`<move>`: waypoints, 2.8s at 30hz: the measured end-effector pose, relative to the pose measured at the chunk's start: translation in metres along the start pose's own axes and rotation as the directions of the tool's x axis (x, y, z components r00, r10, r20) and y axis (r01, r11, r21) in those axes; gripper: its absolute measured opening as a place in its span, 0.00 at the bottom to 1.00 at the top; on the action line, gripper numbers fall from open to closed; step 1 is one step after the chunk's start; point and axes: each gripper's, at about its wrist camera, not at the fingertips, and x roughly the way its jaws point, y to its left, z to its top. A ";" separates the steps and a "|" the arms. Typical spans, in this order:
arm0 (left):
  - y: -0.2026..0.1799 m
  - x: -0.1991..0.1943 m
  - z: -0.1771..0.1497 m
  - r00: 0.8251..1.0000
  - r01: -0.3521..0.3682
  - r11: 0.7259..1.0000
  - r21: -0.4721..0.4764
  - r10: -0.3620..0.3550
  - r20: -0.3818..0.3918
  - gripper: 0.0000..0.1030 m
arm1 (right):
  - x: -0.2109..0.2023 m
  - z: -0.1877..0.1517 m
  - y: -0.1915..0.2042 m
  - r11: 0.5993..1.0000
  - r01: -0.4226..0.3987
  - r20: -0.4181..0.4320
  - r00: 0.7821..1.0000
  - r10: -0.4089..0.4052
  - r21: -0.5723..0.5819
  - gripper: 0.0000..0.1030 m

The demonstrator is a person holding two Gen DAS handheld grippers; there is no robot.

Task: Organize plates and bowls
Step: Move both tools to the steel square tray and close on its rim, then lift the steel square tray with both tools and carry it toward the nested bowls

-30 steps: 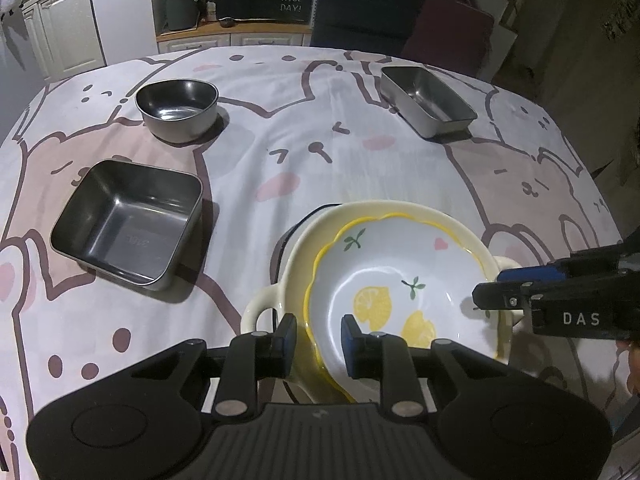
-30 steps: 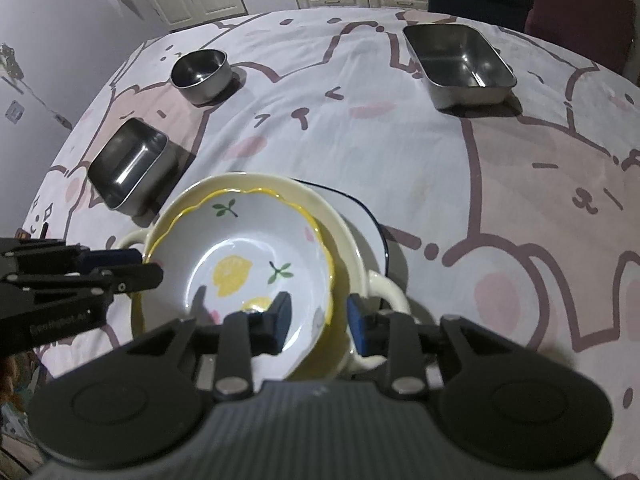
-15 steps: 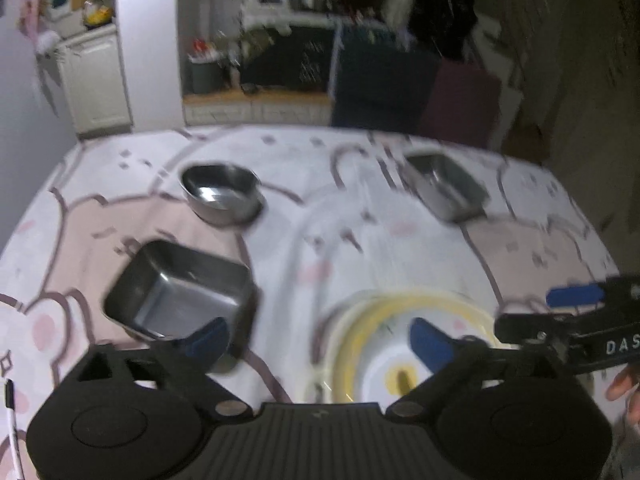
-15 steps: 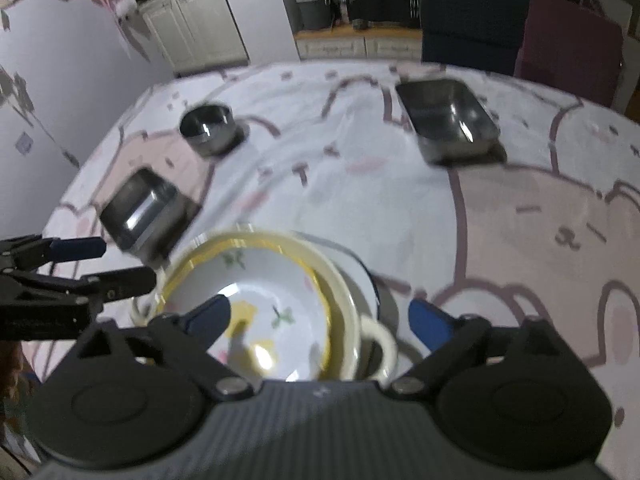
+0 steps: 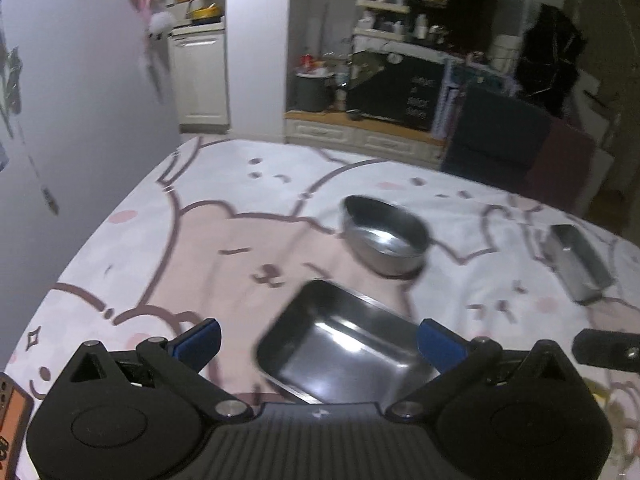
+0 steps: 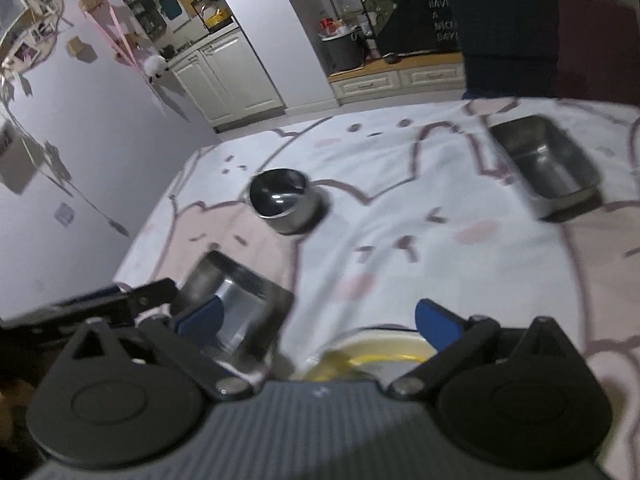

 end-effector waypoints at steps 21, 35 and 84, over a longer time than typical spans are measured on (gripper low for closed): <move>0.020 0.066 -0.010 0.990 -0.025 0.992 0.122 0.041 -0.132 0.17 | 0.113 -0.026 0.051 0.997 -0.021 -0.198 0.980 0.034 0.069 0.16; 0.000 0.012 0.005 0.995 0.085 0.996 -0.010 -0.086 -0.044 0.05 | 0.073 -0.004 0.039 0.999 -0.029 -0.079 0.996 0.032 0.040 0.09; -0.366 -0.021 -0.134 0.805 0.553 0.766 0.329 -0.390 -0.446 0.12 | -0.166 -0.084 -0.251 0.898 0.434 -0.174 0.893 -0.416 0.079 0.03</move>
